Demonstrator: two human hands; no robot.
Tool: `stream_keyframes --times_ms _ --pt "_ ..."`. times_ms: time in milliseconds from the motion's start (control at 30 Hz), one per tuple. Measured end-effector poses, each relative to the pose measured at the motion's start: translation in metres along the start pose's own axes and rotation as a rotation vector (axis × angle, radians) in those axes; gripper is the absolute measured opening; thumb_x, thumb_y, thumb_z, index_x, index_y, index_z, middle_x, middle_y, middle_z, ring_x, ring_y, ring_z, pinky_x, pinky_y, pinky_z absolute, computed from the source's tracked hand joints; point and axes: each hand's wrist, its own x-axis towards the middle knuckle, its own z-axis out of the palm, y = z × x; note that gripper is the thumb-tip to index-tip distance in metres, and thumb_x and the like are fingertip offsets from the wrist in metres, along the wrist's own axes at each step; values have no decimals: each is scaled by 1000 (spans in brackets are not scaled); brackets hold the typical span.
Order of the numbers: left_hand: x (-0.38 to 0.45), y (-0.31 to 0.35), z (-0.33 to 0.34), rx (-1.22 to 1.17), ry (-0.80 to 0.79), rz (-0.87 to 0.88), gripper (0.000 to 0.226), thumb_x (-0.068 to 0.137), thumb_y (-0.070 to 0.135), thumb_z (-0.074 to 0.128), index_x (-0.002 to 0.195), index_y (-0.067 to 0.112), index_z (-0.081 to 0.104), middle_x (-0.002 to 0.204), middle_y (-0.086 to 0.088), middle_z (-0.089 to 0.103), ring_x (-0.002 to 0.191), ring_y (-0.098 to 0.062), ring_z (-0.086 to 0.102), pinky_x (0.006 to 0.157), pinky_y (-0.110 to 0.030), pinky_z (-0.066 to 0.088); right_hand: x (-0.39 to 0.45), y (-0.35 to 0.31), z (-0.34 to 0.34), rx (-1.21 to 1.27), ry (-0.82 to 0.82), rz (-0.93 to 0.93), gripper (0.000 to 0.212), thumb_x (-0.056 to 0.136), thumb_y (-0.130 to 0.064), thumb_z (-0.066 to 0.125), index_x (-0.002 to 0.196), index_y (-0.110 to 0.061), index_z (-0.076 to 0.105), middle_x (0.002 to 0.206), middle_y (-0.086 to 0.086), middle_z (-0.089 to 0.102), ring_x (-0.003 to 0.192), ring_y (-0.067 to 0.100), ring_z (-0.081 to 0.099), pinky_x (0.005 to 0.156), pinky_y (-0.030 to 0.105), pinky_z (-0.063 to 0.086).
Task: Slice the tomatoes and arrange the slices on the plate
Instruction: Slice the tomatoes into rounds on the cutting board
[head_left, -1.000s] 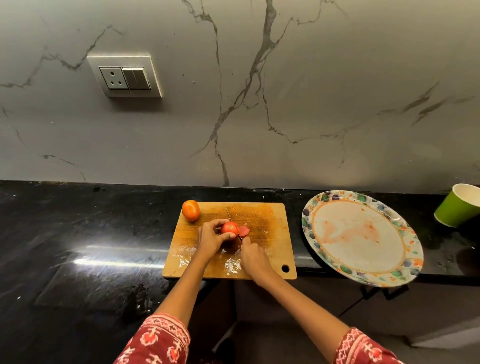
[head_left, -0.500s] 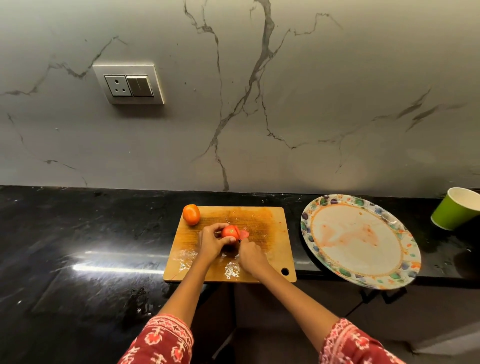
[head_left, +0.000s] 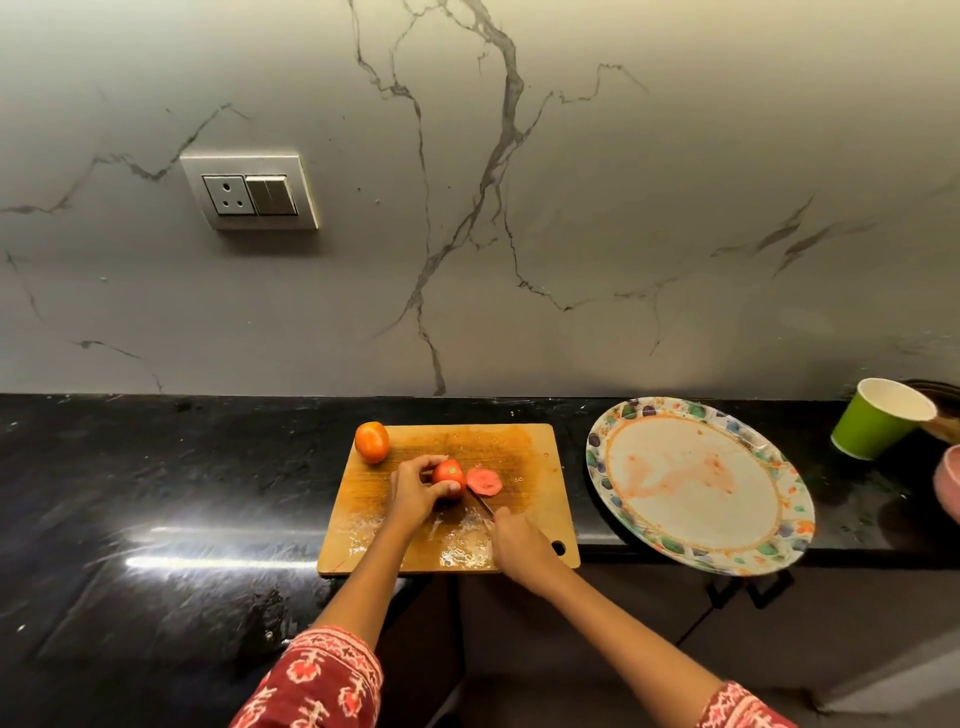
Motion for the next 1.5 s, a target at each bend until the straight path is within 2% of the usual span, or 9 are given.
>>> stream_keyframes --times_ms 133,200,300,467,667,933,1133,1267,1500 --pt "-6 1 1 -46 3 2 48 73 6 75 118 8 60 125 -11 57 116 -25 52 89 -28 44 1 -10 -7 86 99 3 26 99 -12 35 120 0 44 111 20 61 102 35 59 68 33 39" --pt "-6 1 1 -60 0 -5 48 73 5 75 118 7 59 125 -12 57 116 -26 52 89 -29 45 2 -15 -10 127 123 -20 30 100 -16 34 126 -2 42 111 19 62 101 34 60 70 33 41" --pt "-5 2 0 -64 0 -8 48 73 6 75 118 7 60 124 -12 58 116 -26 53 91 -32 46 1 -25 -13 145 119 -33 29 100 -17 34 124 -3 44 112 19 61 102 33 60 72 34 43" --pt "-7 2 1 -37 14 10 48 73 8 75 119 6 60 123 -13 59 115 -26 53 87 -26 44 0 -31 -11 111 104 7 32 99 -13 35 130 -5 41 118 18 59 110 34 56 79 35 43" --pt "-7 3 -3 0 -43 25 48 79 8 70 125 7 56 130 -12 55 121 -26 50 94 -30 43 1 -31 -14 110 88 16 31 99 -13 37 128 -3 42 119 19 58 111 35 55 80 35 43" --pt "-6 6 -3 24 13 9 42 80 6 68 121 6 60 126 -11 58 118 -25 52 95 -32 44 2 -32 -11 84 61 8 34 98 -11 36 131 -1 38 118 20 58 111 36 55 82 38 45" --pt "-4 7 -4 44 11 15 39 79 4 69 118 7 62 124 -11 60 118 -24 52 92 -27 42 11 -35 -13 119 70 9 31 96 -12 45 126 -6 45 118 17 58 107 33 58 84 39 49" --pt "-4 6 -5 34 22 10 39 79 3 69 117 6 63 123 -12 60 119 -24 52 95 -30 42 21 -42 -15 151 80 15 32 94 -9 46 126 -6 47 117 15 58 101 31 61 84 43 53" --pt "-3 2 -3 12 36 -9 41 76 4 72 116 8 64 123 -11 61 119 -25 51 100 -37 44 9 -27 -1 116 57 -2 26 98 -14 40 121 -2 44 112 19 61 104 34 59 76 36 45"
